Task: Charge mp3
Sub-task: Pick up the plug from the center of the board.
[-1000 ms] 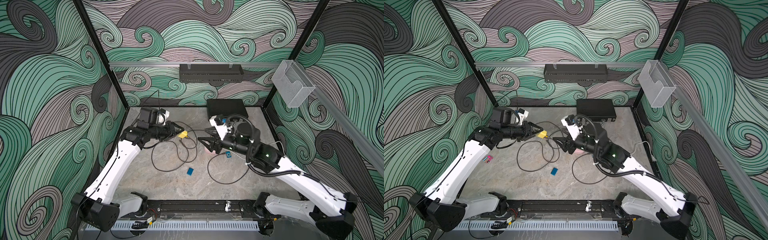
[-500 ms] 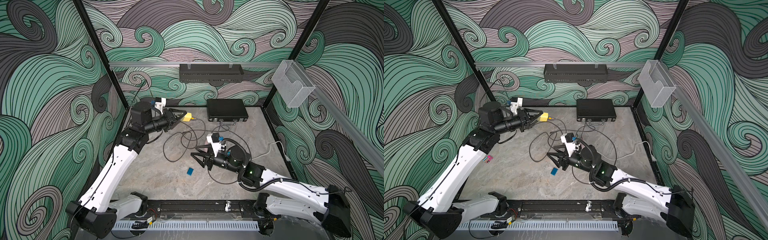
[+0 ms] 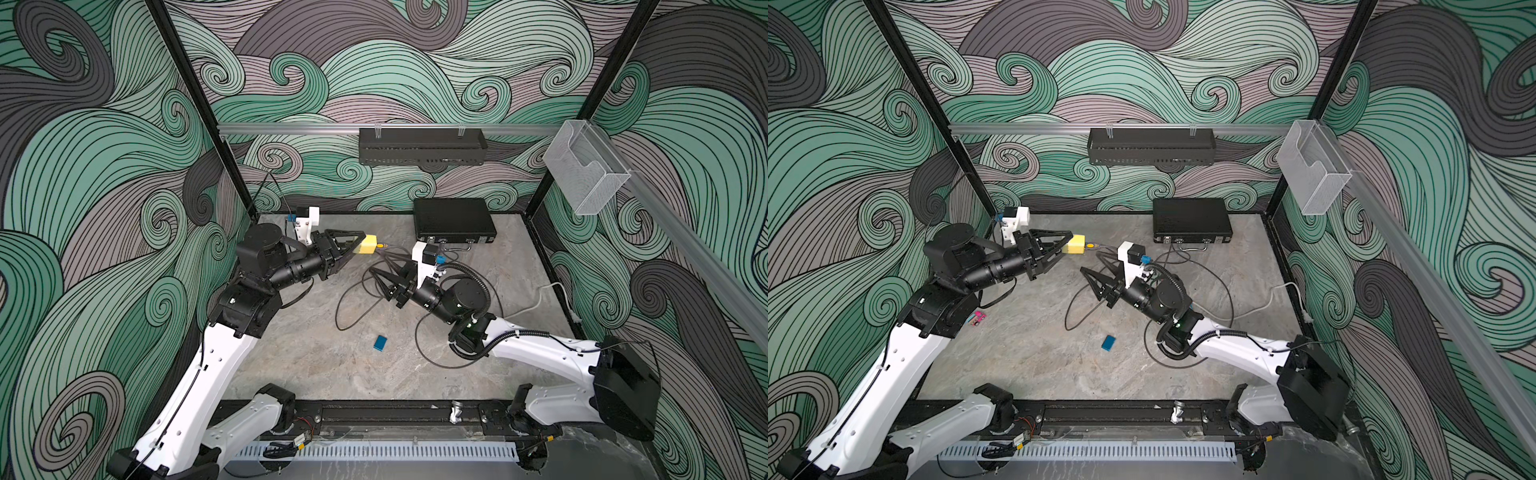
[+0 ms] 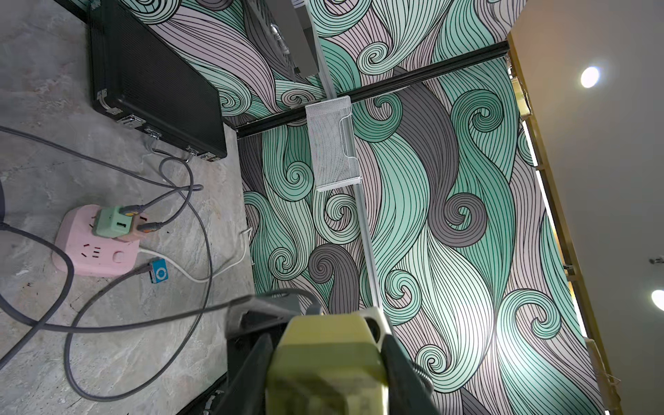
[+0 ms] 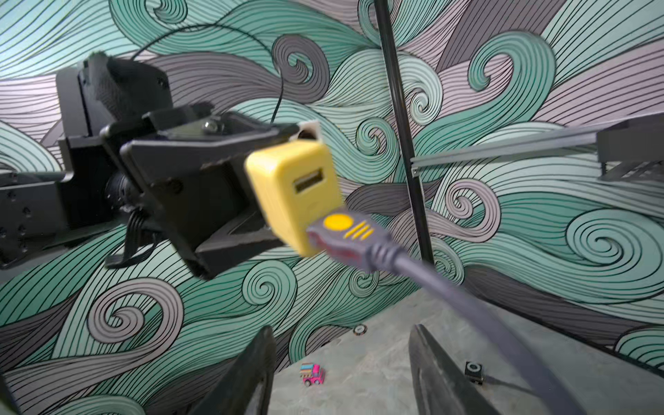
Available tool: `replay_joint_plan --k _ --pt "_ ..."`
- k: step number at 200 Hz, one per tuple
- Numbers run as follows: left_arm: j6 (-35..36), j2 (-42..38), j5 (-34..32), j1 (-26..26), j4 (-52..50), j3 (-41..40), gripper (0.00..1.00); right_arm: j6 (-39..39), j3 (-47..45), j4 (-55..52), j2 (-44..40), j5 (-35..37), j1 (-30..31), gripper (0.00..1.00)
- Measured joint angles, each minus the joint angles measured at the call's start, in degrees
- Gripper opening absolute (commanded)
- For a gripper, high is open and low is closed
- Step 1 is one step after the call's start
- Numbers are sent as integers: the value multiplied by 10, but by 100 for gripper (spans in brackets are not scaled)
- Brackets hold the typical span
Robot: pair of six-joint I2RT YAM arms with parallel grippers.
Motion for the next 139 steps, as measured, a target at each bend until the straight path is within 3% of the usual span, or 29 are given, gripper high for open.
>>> replay_joint_plan --k 87,139 --pt "-31 -14 -1 0 27 -29 30 2 78 3 41 -150 -37 60" --pt "-34 -14 1 0 32 -33 30 3 84 -2 43 -184 -37 58"
